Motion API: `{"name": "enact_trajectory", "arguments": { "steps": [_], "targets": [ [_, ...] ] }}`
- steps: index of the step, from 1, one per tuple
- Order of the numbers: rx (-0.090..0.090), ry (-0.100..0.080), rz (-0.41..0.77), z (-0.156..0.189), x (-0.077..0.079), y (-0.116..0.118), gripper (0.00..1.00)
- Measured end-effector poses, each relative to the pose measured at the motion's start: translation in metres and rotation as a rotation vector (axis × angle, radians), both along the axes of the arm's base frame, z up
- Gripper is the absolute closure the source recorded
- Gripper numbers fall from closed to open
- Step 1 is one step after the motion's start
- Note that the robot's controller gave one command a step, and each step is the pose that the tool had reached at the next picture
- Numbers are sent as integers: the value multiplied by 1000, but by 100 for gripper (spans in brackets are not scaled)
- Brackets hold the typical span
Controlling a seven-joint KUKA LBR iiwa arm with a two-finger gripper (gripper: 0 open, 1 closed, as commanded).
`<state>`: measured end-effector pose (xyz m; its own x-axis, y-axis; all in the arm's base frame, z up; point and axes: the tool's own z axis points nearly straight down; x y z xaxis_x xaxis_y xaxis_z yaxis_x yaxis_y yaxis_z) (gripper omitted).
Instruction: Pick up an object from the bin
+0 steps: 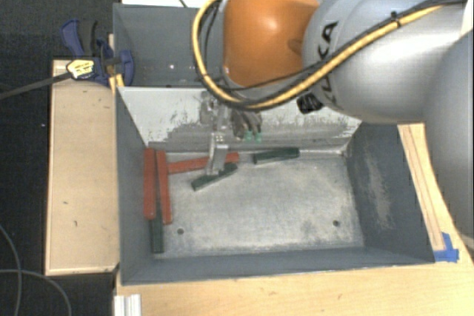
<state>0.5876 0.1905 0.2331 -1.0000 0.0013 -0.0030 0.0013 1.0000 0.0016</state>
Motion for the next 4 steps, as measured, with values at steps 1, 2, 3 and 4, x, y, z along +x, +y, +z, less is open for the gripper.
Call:
{"name": "enact_trajectory", "arguments": {
  "steps": [1,2,3,4],
  "targets": [
    [1,-4,-1,-63,-1,9,0],
    [-1,-1,213,-116,-2,11,0],
    [-1,1,42,-161,4,-27,100],
    [-1,2,39,-162,4,-27,0]
  ]
}}
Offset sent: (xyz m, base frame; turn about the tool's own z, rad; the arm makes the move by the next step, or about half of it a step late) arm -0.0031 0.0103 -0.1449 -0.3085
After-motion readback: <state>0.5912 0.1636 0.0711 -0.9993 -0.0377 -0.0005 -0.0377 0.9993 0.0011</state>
